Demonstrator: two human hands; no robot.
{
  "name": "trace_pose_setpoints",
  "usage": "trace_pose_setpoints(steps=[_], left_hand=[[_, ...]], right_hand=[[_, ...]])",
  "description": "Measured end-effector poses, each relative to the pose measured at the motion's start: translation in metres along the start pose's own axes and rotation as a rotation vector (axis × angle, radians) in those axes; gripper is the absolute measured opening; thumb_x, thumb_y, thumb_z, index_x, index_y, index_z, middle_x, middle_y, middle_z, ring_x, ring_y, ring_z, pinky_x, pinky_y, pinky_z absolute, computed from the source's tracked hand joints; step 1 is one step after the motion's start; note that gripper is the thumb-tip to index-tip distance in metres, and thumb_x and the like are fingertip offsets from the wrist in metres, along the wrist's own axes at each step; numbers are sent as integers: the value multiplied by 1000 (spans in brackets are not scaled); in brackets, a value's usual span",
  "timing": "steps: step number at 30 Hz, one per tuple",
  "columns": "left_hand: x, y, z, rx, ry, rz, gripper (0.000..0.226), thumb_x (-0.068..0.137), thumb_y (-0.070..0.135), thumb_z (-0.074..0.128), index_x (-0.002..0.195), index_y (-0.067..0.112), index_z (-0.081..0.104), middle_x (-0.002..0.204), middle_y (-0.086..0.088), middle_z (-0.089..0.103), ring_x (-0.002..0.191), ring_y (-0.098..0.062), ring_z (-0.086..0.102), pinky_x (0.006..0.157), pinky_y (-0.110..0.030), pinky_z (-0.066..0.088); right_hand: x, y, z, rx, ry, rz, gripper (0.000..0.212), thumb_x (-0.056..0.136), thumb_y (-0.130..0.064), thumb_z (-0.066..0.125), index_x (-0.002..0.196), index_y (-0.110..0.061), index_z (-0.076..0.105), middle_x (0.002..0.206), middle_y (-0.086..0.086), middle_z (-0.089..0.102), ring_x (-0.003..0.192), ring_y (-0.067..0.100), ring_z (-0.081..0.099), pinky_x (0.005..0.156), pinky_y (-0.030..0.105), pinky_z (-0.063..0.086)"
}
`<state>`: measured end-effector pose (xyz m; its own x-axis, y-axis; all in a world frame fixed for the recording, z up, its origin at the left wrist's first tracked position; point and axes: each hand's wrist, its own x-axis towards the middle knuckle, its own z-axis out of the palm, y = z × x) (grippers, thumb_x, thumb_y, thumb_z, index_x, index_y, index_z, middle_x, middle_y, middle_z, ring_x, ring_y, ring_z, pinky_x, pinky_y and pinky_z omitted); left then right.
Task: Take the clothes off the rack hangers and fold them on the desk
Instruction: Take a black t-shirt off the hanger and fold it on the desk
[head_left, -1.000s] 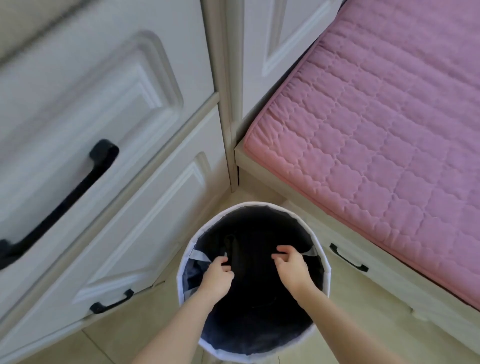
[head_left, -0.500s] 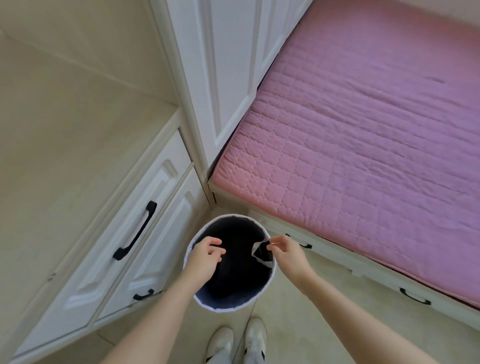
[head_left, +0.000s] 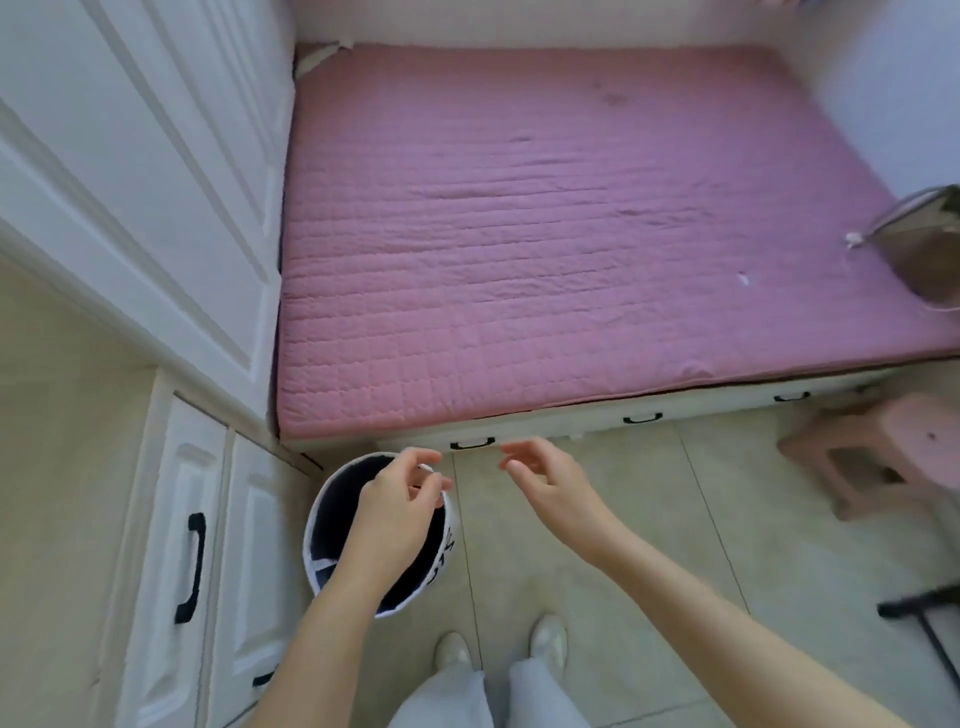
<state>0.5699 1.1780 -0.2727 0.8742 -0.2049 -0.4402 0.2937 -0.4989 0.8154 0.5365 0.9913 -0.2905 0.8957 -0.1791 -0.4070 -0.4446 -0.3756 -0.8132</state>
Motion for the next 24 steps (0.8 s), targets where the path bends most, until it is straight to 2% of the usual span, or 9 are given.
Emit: trace_pose_setpoints(steps=[2,5,9,12,15,18,24], left_hand=[[-8,24,16,42,-49,61,18,96,16,53,104,31,60,86,12,73,76,4,66,64,-7,44],[-18,57,51,96,-150,136,17,97,13,53,104,25,62,82,10,73,73,-1,67,63,-12,49],[-37,88,115,180,-322,216,19,97,11,53,100,28,61,79,10,72,68,-4,67,59,-17,48],[-57,110,167,228,-432,278,19,97,13,52,96,31,59,80,8,72,62,-6,67,52,-13,43],[-91,136,231,285,-544,351,16,98,15,51,100,28,59,84,5,72,61,-10,67,45,-12,40],[-127,157,294,316,-635,406,18,98,16,49,102,29,60,85,7,72,62,-10,68,44,-14,39],[-207,176,413,379,-799,481,22,93,11,49,98,29,62,82,6,72,64,-12,69,44,-14,37]], right_hand=[[-27,4,-27,48,96,8,14,96,-17,54,107,-24,60,107,-5,67,102,8,60,88,17,45],[-75,23,-70,90,255,58,17,96,-19,55,111,-18,62,106,-4,68,102,8,62,88,18,47],[-150,63,-121,128,465,152,21,96,-21,55,116,-19,61,108,-6,68,103,4,61,91,20,48],[-204,92,-152,172,595,218,21,97,-21,54,117,-21,60,110,-6,67,106,3,60,93,22,48],[-264,127,-185,216,734,269,22,97,-24,54,118,-24,58,109,-6,65,105,-3,57,87,14,47],[-315,156,-218,253,825,305,21,97,-25,53,118,-25,58,110,-5,64,101,-9,56,78,5,44],[-408,218,-289,278,957,346,27,97,-30,52,122,-25,56,111,-5,65,102,4,60,78,13,43]])
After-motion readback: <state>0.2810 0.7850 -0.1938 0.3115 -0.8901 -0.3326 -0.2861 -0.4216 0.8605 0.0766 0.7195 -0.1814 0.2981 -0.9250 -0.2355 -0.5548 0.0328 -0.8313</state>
